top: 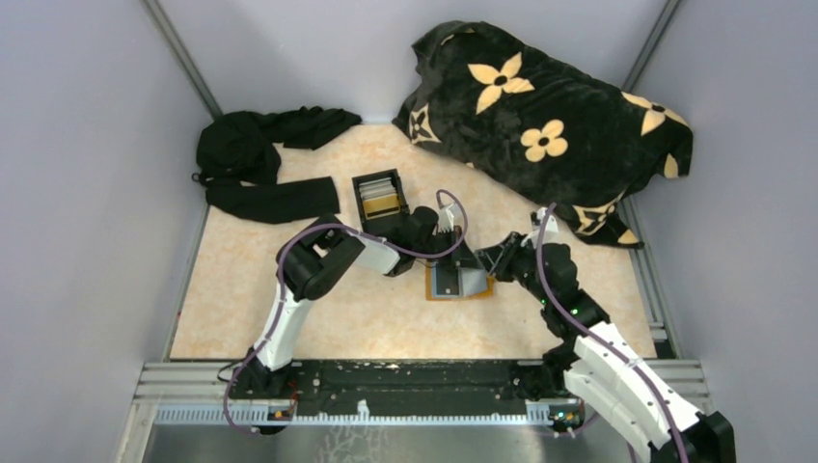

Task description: Take the credit cards out of the card holder

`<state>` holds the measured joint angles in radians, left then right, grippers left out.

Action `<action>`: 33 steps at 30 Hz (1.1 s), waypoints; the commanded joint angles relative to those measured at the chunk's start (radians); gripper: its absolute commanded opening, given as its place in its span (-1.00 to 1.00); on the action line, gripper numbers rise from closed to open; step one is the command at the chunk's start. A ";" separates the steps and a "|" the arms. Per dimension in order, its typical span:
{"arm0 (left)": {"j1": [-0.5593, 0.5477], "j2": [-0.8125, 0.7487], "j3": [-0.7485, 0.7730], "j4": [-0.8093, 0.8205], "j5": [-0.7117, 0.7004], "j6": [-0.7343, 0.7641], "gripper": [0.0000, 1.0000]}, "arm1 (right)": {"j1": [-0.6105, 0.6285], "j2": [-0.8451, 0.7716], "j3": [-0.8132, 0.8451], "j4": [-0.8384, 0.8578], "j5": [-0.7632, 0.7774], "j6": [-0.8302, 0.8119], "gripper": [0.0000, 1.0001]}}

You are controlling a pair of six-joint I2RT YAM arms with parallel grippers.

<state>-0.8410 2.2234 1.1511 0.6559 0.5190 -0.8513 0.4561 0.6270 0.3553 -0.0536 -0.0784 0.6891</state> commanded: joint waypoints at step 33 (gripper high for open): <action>-0.030 -0.250 -0.055 -0.177 -0.056 0.217 -0.15 | 0.006 0.744 -0.248 0.864 -0.236 0.064 -1.00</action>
<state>-0.8505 2.0792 1.0832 0.5564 0.5121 -0.7425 0.4561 1.3281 0.1226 0.6865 -0.2935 0.7353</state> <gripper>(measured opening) 0.334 0.005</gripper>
